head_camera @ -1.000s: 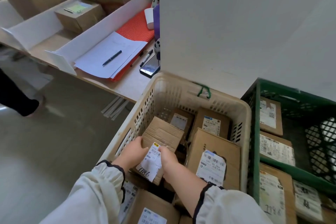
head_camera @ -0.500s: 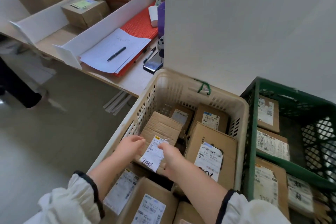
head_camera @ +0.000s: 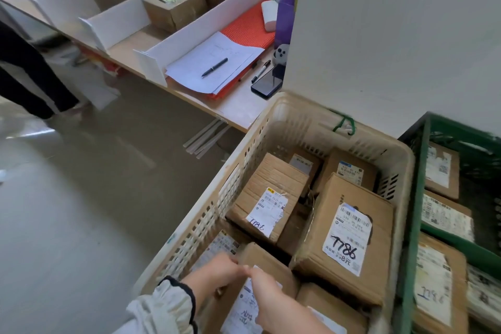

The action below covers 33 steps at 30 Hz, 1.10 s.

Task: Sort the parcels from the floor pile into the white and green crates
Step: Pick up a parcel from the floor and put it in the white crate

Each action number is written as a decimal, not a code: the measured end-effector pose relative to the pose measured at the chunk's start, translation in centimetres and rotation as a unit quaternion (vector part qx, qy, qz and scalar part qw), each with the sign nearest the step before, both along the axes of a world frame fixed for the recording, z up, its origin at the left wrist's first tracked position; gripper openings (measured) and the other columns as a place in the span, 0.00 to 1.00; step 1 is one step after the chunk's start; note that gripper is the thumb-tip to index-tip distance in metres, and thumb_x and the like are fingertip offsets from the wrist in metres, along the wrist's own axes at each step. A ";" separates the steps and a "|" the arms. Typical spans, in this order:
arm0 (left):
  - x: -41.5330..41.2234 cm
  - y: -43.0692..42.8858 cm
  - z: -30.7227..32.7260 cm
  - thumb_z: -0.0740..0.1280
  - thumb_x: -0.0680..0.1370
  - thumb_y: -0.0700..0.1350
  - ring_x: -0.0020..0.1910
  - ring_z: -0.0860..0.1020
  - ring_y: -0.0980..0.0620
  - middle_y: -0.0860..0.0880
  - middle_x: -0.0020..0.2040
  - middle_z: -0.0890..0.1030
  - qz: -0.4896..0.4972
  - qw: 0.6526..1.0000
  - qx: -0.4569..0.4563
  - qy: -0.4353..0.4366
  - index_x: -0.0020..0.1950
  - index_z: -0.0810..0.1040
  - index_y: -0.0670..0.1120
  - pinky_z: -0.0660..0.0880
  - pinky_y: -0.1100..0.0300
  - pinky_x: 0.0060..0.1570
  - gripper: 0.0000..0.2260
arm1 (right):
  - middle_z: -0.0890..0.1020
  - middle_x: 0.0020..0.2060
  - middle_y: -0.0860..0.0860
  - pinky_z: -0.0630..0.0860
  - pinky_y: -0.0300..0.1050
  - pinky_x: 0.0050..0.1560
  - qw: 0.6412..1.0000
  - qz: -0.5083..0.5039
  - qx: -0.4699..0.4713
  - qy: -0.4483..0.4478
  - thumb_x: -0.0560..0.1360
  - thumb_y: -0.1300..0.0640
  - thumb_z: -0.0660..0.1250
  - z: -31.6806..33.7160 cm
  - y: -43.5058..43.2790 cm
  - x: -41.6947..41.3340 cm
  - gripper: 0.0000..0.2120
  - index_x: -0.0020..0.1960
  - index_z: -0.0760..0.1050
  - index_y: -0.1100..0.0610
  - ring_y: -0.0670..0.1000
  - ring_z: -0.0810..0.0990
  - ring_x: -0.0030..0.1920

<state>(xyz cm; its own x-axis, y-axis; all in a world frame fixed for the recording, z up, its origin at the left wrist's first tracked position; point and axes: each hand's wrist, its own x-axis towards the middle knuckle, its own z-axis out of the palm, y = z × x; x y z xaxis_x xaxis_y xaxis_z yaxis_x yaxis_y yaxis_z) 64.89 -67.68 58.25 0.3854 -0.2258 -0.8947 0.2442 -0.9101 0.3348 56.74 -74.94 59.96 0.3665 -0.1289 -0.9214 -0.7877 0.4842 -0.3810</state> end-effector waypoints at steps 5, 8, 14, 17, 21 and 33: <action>1.6 0.6 0.3 0.64 0.76 0.57 0.43 0.77 0.43 0.41 0.59 0.75 0.000 0.997 0.034 0.064 0.66 0.70 0.43 0.80 0.47 0.51 0.24 | 0.78 0.52 0.60 0.72 0.50 0.56 1.000 0.010 0.004 0.027 0.80 0.57 0.59 0.7 0.2 0.6 0.18 0.65 0.72 0.65 0.61 0.76 0.59; 2.9 0.2 1.1 0.61 0.78 0.57 0.48 0.78 0.46 0.46 0.56 0.75 0.012 0.999 0.019 0.042 0.67 0.69 0.45 0.80 0.51 0.47 0.23 | 0.69 0.68 0.58 0.66 0.47 0.65 0.997 0.008 0.025 0.066 0.81 0.54 0.57 1.2 -1.1 0.3 0.20 0.70 0.65 0.61 0.57 0.67 0.69; 5.4 -6.1 9.6 0.64 0.78 0.43 0.46 0.81 0.51 0.48 0.49 0.83 0.193 0.930 -0.272 -0.157 0.55 0.79 0.46 0.75 0.56 0.42 0.07 | 0.67 0.38 0.49 0.73 0.48 0.51 0.993 -0.109 0.049 -0.004 0.77 0.53 0.63 7.6 -8.0 0.2 0.11 0.57 0.70 0.57 0.49 0.67 0.36; 4.7 -12.2 15.1 0.61 0.80 0.44 0.48 0.82 0.50 0.49 0.48 0.84 0.222 0.889 -0.391 -0.086 0.54 0.78 0.47 0.75 0.51 0.50 0.07 | 0.74 0.49 0.51 0.75 0.47 0.51 0.976 -0.187 -0.051 -0.099 0.79 0.54 0.61 12.0 -15.3 -3.0 0.11 0.60 0.70 0.56 0.52 0.77 0.49; -1.1 -23.0 16.3 0.64 0.79 0.44 0.50 0.81 0.50 0.49 0.51 0.82 0.100 0.914 -0.394 -0.005 0.58 0.76 0.46 0.75 0.53 0.53 0.09 | 0.76 0.50 0.53 0.74 0.51 0.55 0.933 -0.292 -0.203 -0.060 0.80 0.56 0.59 13.6 -25.5 -8.9 0.11 0.61 0.71 0.57 0.55 0.76 0.55; -19.0 -36.8 3.3 0.66 0.76 0.48 0.46 0.79 0.50 0.47 0.47 0.78 -0.066 0.989 -0.086 -0.100 0.58 0.73 0.45 0.78 0.56 0.50 0.12 | 0.76 0.60 0.60 0.71 0.56 0.64 0.972 -0.181 -0.106 0.104 0.76 0.45 0.60 1.2 -33.3 -21.8 0.25 0.66 0.68 0.60 0.60 0.74 0.60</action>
<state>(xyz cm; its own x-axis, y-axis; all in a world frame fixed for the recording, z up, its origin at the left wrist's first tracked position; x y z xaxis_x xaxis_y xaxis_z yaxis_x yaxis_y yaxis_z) 45.85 -104.46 61.60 0.5077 -0.4290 -0.7471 0.0398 -0.8546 0.5177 34.91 -108.26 61.20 0.0698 -0.4090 -0.9099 -0.6518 0.6718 -0.3520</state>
